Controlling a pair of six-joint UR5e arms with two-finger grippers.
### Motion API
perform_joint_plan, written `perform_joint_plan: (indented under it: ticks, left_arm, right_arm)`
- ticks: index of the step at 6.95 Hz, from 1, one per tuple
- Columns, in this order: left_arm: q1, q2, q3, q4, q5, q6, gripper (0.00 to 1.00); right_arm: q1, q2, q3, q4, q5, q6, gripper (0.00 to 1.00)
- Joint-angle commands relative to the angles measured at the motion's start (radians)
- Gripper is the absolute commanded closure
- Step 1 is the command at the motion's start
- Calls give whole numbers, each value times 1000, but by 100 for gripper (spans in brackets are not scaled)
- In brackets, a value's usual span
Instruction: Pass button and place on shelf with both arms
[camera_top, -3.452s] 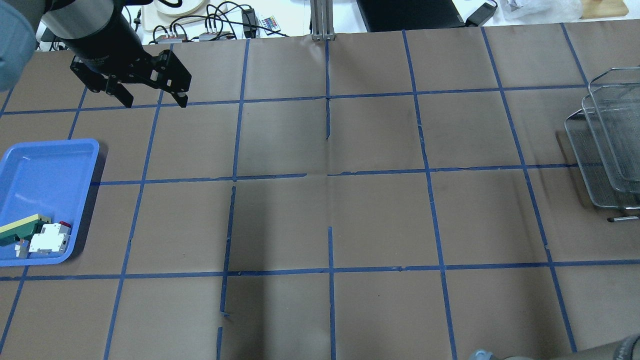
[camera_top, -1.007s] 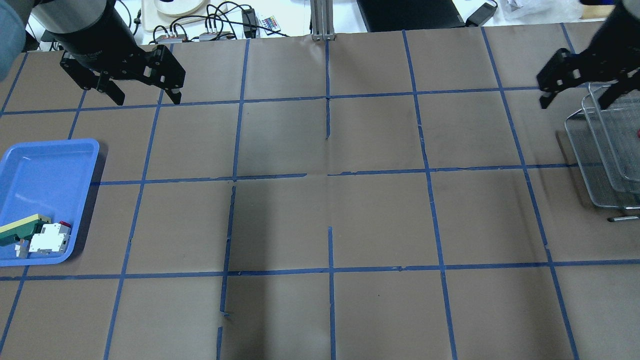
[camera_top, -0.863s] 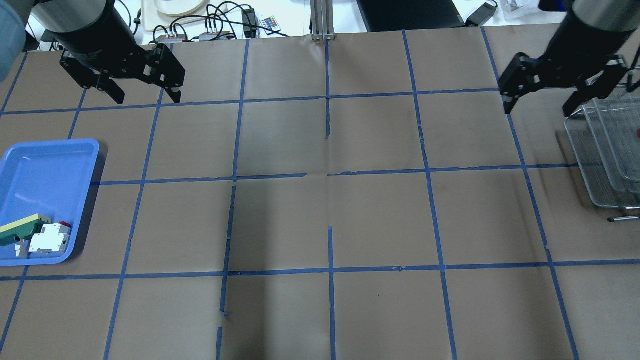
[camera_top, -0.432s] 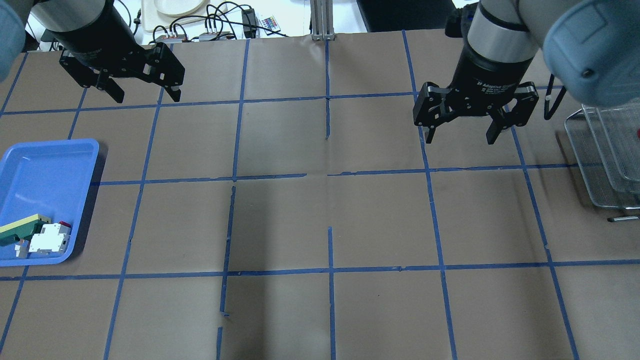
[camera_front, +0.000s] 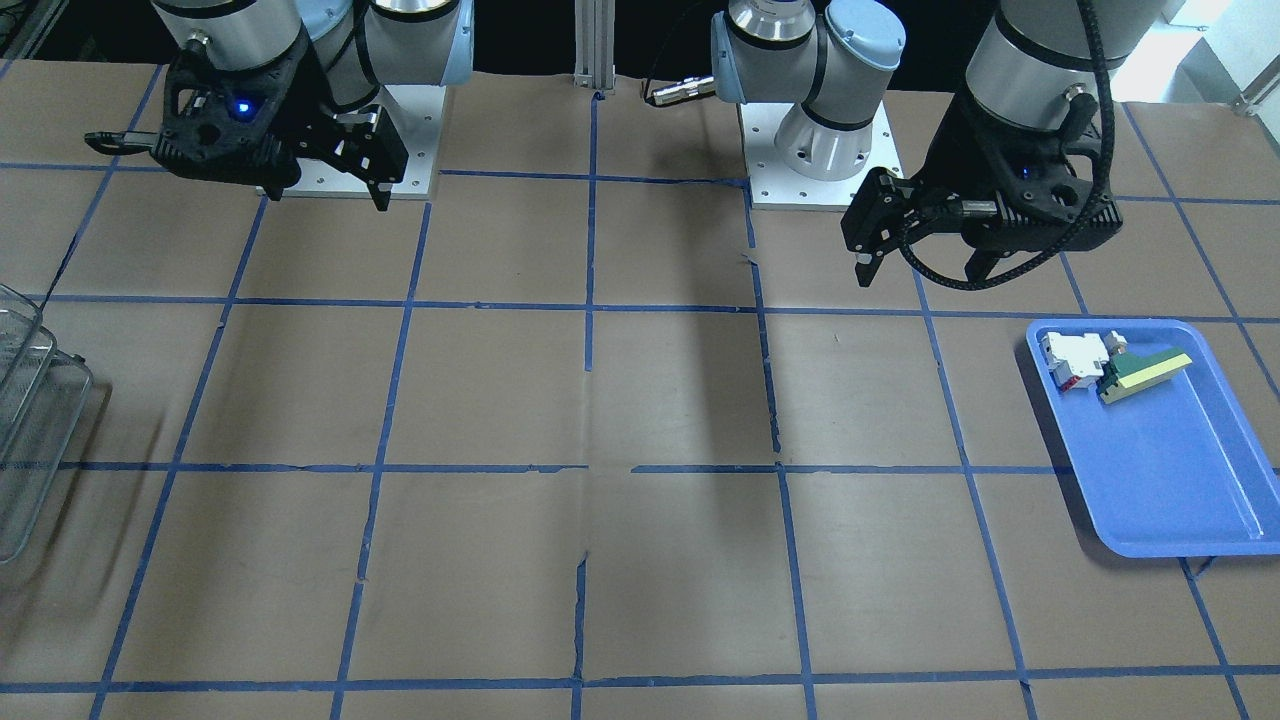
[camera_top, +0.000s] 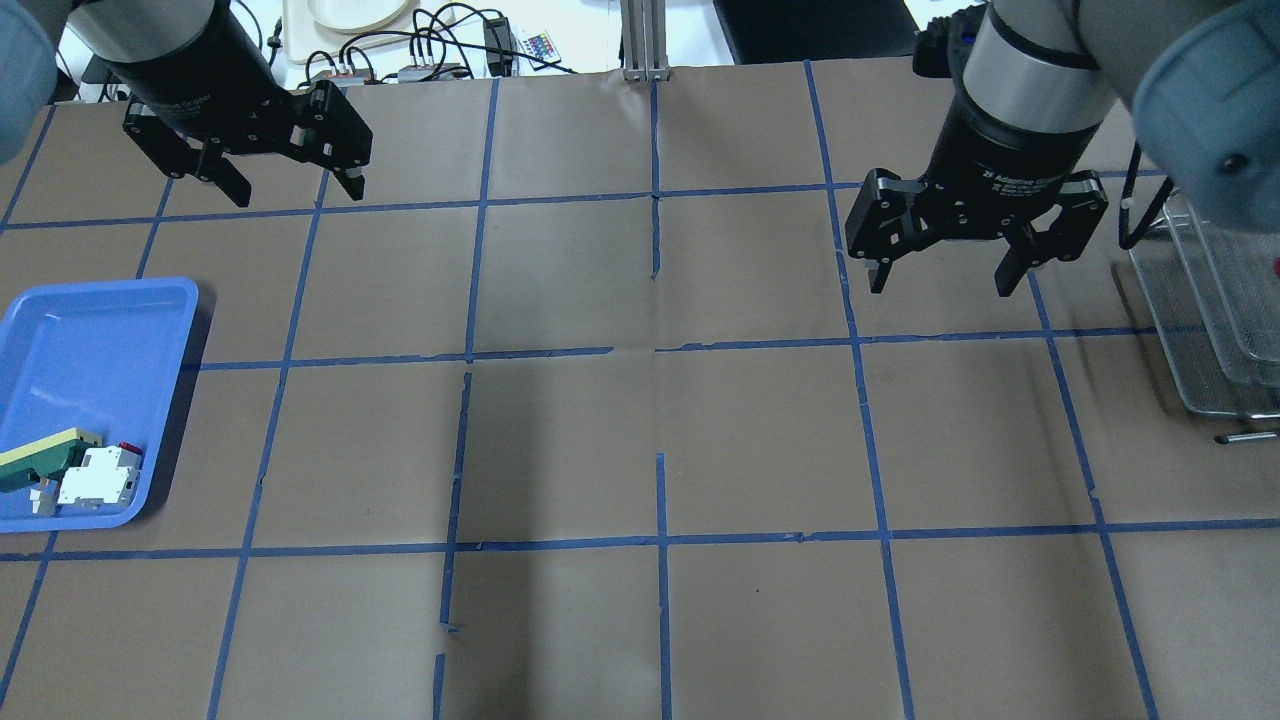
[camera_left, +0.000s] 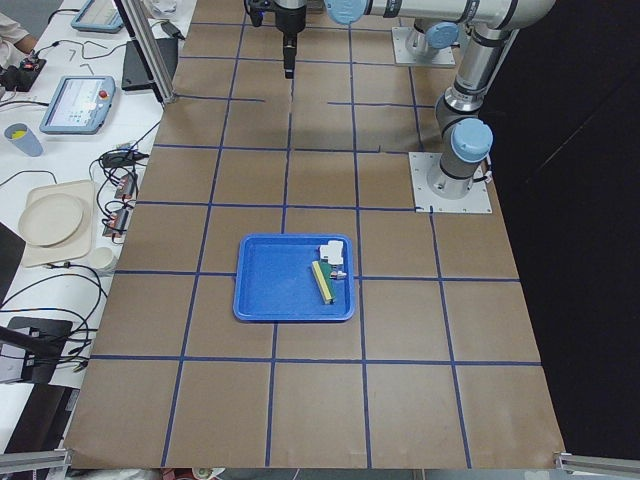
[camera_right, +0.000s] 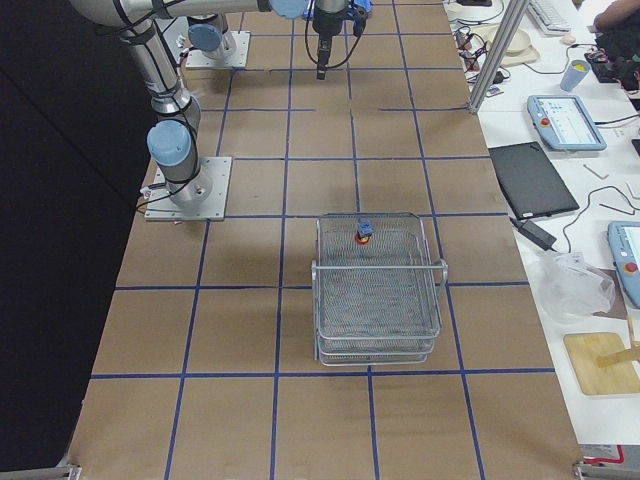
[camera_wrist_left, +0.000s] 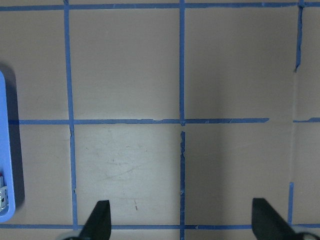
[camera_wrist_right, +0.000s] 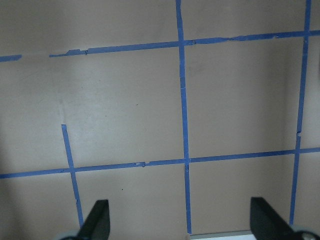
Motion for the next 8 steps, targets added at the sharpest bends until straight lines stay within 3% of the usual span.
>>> perform_joint_plan:
  ticks: [1, 8]
  left_arm:
    - [-1, 4, -2, 1, 6, -8, 0]
    - [-1, 7, -3, 0, 4, -8, 0]
  right_arm:
    - [-15, -36, 49, -10, -6, 2, 0]
    - [-25, -39, 48, -7, 1, -12, 0]
